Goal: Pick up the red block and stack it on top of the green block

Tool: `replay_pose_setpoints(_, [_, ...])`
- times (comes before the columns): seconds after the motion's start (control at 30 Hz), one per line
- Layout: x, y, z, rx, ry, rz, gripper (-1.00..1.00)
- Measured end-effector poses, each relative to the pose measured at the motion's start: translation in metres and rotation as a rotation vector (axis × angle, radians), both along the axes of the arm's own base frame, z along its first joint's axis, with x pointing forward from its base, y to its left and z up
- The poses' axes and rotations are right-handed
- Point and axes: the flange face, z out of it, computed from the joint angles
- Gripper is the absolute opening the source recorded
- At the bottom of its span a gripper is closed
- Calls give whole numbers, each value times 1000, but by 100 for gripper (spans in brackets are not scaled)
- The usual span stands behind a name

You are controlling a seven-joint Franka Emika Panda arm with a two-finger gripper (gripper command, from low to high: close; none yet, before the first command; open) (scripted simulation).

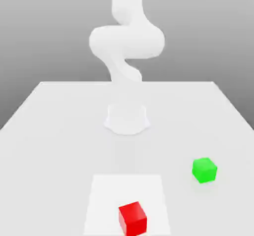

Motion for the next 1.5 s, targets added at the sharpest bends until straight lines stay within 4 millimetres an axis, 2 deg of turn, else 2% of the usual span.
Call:
replay_pose_setpoints(0.2, [67, 3, -102, -60, 177, 65, 0])
replay_pose_setpoints(0.33, [97, 4, -174, -90, 292, 114, 0])
replay_pose_setpoints(0.43, [111, 5, -231, -107, 378, 154, 0])
replay_pose_setpoints(0.6, [120, 7, -327, -124, 520, 228, 0])
replay_pose_setpoints(0.8, [105, 10, -441, -127, 686, 323, 0])
replay_pose_setpoints(0.97, [101, 11, -512, -124, 720, 343, 0])
replay_pose_setpoints(1.0, [100, 11, -523, -124, 720, 343, -100])
replay_pose_setpoints(1.17, [100, 11, -523, -124, 721, 343, -100])
replay_pose_setpoints(1.2, [99, 11, -529, -125, 721, 344, -100])
replay_pose_setpoints(1.27, [100, 11, -516, -125, 721, 344, -100])
replay_pose_setpoints(1.37, [100, 11, -481, -124, 721, 344, -100])
replay_pose_setpoints(1.4, [97, 17, -470, -125, 720, 350, -100])
replay_pose_setpoints(1.5, [64, 89, -449, -134, 713, 435, -100])
